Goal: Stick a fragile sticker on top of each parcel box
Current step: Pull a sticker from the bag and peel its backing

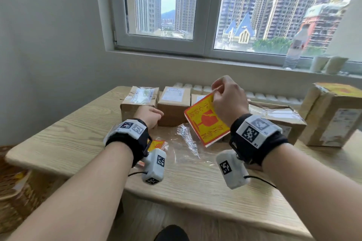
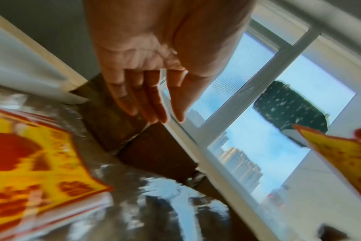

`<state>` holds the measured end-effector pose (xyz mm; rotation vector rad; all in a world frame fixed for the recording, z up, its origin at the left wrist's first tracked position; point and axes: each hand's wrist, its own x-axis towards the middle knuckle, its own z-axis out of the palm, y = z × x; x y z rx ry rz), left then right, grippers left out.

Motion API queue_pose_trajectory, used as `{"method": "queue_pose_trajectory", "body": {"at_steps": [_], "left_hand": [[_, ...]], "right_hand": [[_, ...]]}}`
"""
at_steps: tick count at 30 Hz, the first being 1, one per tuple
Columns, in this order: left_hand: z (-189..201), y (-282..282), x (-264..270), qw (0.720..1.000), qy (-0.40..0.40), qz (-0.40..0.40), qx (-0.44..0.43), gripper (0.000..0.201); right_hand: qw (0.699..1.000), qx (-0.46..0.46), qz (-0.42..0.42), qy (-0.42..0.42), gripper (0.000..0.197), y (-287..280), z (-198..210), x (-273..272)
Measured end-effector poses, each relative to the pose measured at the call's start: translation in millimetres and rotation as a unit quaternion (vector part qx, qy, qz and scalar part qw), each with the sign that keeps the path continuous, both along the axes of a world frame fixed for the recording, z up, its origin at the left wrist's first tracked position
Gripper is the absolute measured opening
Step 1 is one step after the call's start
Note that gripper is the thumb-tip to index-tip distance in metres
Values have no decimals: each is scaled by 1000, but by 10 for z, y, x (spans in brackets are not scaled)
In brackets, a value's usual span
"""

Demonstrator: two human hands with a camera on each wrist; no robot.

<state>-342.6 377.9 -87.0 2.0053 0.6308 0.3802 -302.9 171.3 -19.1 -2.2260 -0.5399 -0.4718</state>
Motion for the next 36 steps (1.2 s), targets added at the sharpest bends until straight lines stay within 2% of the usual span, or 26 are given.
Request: {"method": "queue_pose_trajectory", "body": {"at_steps": [1,3,5,8,11,13,23,28,36], "left_hand": [[100,-72,10,998,-45,-11,-42,19],[306,-240,2,988,-73,-85,-103,27],[463,-393,-28,978,-48,-171,-106,34],[483,-467,-53,969,-1,-231,-85,24],[403,-440,-62,969,-1,-217,-114,5],[366,-431,-66,968,-9,-213,-128,1],[333,-486,-44,975,-17,-190,-110,23],[324,-478,-40,970,-18,-200,-135,8],[335,-496,-58,965,-21,-206,-162,8]], "right_hand": [[1000,13,7,-10,15,-37,34,3],[999,30,18,-22,13,-95,88,-2],[999,34,21,-32,13,-140,111,-15],[998,42,13,-35,13,-208,108,-22],[998,46,3,-32,13,-275,92,-2],[998,50,1,-29,12,-311,79,20],[998,67,6,-20,13,-334,14,78],[997,71,12,-9,12,-334,-12,79],[998,64,8,-5,11,-322,-26,87]]}}
